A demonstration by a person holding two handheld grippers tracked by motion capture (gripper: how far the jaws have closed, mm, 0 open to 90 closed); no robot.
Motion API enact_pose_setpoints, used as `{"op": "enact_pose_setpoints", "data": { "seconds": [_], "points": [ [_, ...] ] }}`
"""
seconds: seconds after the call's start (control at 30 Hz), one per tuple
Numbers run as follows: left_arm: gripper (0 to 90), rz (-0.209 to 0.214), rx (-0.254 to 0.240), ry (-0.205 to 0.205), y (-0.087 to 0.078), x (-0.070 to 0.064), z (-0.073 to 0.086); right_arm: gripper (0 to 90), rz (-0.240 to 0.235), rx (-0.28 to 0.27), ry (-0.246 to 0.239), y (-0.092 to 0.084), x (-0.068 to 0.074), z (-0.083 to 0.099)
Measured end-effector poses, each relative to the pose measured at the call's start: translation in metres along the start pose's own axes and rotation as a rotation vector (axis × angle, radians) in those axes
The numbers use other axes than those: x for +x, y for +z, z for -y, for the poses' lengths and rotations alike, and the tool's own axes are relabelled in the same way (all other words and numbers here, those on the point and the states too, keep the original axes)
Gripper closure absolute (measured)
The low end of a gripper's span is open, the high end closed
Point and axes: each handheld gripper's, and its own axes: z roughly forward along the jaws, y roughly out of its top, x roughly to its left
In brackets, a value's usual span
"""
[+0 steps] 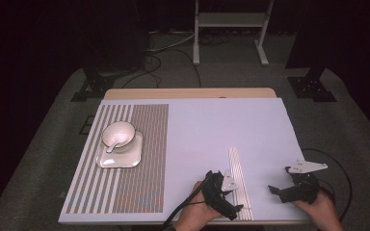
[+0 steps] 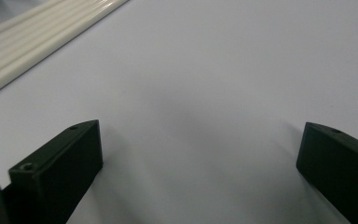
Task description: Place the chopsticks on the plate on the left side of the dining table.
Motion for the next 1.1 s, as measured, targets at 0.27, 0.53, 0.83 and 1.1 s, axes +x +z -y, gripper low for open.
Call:
{"op": "enact_pose_setpoints", "data": {
  "seconds": [0.27, 0.53, 0.83, 1.1],
  "points": [
    [0.1, 0.000, 0.016, 0.003, -0.0003, -0.0006, 0.0011, 0.0, 0.000, 0.000, 0.000, 0.0000, 0.0000, 0.0000],
    [0.1, -0.005, 0.032, 0.008, -0.0028, -0.0006, 0.0041, 0.0, 0.000, 0.000, 0.000, 0.0000, -0.0001, 0.0000],
    [0.1, -0.009, 0.042, -0.001, -0.0037, -0.0001, 0.0056, 0.0, 0.000, 0.000, 0.000, 0.0000, 0.0000, 0.0001],
    [0.1, -0.012, 0.047, -0.002, -0.0048, 0.0004, 0.0062, 0.0, 0.000, 0.000, 0.000, 0.0000, 0.0000, 0.0000]
  ]
}}
